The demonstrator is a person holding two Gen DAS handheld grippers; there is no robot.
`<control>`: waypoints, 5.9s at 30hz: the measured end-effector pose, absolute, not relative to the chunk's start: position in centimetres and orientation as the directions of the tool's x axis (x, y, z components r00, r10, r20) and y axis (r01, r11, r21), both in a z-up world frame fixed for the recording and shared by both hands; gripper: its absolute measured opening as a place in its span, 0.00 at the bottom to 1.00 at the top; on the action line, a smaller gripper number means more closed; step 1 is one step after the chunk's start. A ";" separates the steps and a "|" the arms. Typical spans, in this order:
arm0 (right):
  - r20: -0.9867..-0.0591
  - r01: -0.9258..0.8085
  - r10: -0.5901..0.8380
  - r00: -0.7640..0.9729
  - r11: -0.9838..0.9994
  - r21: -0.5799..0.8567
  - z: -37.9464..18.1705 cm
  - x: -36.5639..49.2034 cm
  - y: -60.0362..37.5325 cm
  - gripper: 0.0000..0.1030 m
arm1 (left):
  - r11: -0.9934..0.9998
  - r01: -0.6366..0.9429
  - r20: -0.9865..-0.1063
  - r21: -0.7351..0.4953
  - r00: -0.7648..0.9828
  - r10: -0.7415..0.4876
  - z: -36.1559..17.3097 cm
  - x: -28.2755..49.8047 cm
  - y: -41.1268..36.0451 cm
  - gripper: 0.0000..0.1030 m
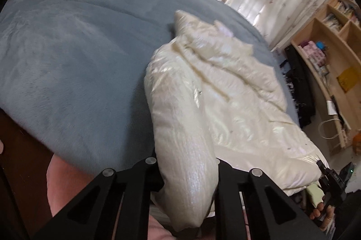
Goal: Fold large clothes
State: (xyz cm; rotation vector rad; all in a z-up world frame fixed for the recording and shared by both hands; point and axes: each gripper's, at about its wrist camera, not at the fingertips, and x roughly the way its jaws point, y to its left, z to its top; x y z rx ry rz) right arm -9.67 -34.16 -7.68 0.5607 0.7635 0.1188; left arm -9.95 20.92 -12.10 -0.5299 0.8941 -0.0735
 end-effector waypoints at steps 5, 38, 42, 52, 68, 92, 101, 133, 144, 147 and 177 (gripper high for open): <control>-0.556 0.051 0.319 0.768 0.834 0.549 -3.9 -11.1 -34.5 0.17 | 0.858 -0.082 -0.662 -0.507 0.675 -0.326 -7.5 -11.6 21.1 0.11; -0.540 0.096 0.260 0.801 0.834 0.543 -1.3 18.7 -35.2 0.61 | 0.737 -0.224 -0.645 -0.637 0.678 -0.352 -7.2 24.2 24.2 0.57; -0.552 0.085 0.259 0.793 0.850 0.521 -2.2 20.2 -35.1 0.68 | 0.757 -0.195 -0.646 -0.623 0.674 -0.358 -7.9 26.5 23.8 0.67; -0.685 0.144 0.242 0.687 0.879 0.455 -8.3 23.9 -35.8 0.68 | 0.874 -0.165 -0.748 -0.457 0.602 -0.278 -10.9 29.5 23.0 0.74; -0.737 0.072 0.337 0.585 0.884 0.461 -13.5 28.3 -34.7 0.67 | 0.943 -0.091 -0.809 -0.320 0.544 -0.222 -16.6 31.7 23.2 0.71; -0.775 0.266 -0.034 0.631 0.948 0.175 -15.3 31.5 -33.0 0.16 | 0.874 -0.468 -0.809 0.132 0.459 0.368 -19.1 35.6 20.5 0.02; -0.799 0.277 -0.055 0.598 0.950 0.143 -15.5 32.0 -32.7 0.24 | 0.879 -0.461 -0.811 0.118 0.466 0.353 -19.1 35.4 20.5 0.03; -0.699 -0.053 0.135 0.703 0.989 0.137 -11.9 30.0 -15.3 0.37 | 0.995 -0.098 -0.718 0.027 0.690 0.088 -14.9 31.1 1.6 0.61; -0.673 -0.050 0.159 0.722 0.983 0.179 -15.1 31.4 -15.8 0.38 | 0.994 -0.112 -0.695 0.009 0.714 0.087 -18.2 33.0 2.0 0.68; -0.656 -0.053 0.169 0.736 0.980 0.193 -15.8 31.3 -15.9 0.38 | 0.994 -0.113 -0.684 -0.003 0.725 0.080 -18.9 33.0 2.2 0.68; -0.675 -0.144 0.261 0.690 0.963 0.226 -16.2 32.1 -19.0 0.19 | 0.999 -0.017 -0.693 0.030 0.720 0.033 -18.0 32.8 7.2 0.49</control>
